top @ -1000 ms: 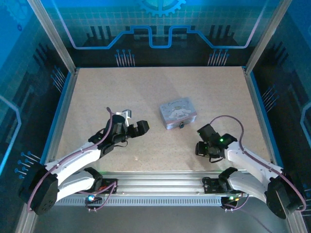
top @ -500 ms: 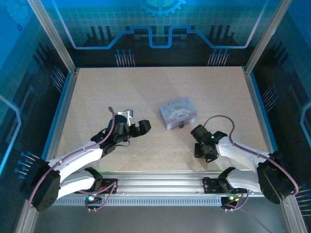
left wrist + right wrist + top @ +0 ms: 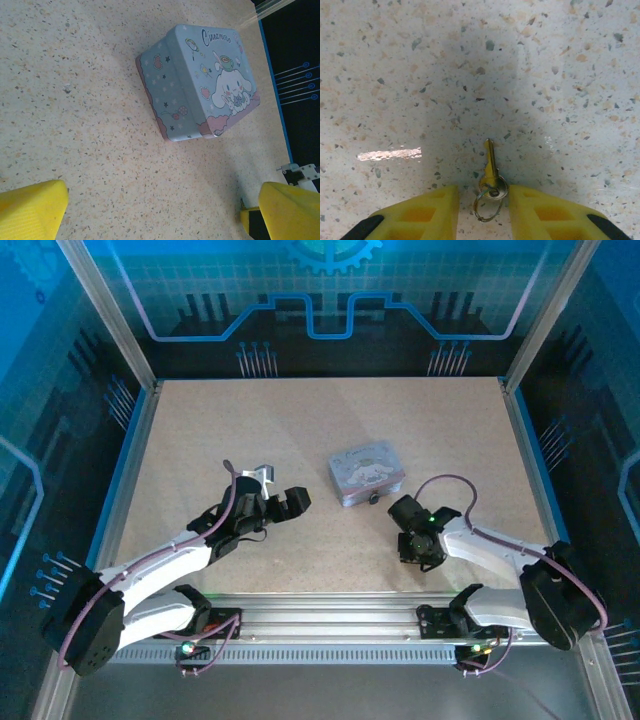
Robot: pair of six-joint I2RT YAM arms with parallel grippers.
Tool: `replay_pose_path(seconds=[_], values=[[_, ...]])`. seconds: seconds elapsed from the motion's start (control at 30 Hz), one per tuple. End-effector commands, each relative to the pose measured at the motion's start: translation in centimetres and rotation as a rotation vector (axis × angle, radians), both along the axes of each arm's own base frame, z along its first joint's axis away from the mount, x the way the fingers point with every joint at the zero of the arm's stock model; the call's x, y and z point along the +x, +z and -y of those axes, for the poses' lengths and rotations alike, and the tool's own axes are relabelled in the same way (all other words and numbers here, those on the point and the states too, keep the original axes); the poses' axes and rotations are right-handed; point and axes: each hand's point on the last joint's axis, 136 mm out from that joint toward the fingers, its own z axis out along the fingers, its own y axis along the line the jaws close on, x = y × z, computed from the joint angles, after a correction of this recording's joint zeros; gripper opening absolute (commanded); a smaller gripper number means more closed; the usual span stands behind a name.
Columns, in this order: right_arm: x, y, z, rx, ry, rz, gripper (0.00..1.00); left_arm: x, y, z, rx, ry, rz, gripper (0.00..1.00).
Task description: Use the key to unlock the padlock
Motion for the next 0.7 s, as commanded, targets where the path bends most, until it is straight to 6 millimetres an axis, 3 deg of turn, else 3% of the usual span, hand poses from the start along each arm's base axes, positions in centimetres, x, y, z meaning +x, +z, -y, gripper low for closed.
replay_pose_path(seconds=[0.0, 0.67], values=[[0.20, 0.18, 0.03, -0.022, -0.004, 0.006, 0.29, -0.12, -0.36, -0.04, 0.007, 0.003, 0.004, 0.99], [-0.30, 0.36, 0.49, -0.034, -0.004, 0.001, 0.07, -0.26, 0.10, -0.20, 0.007, 0.002, 0.016, 0.99]])
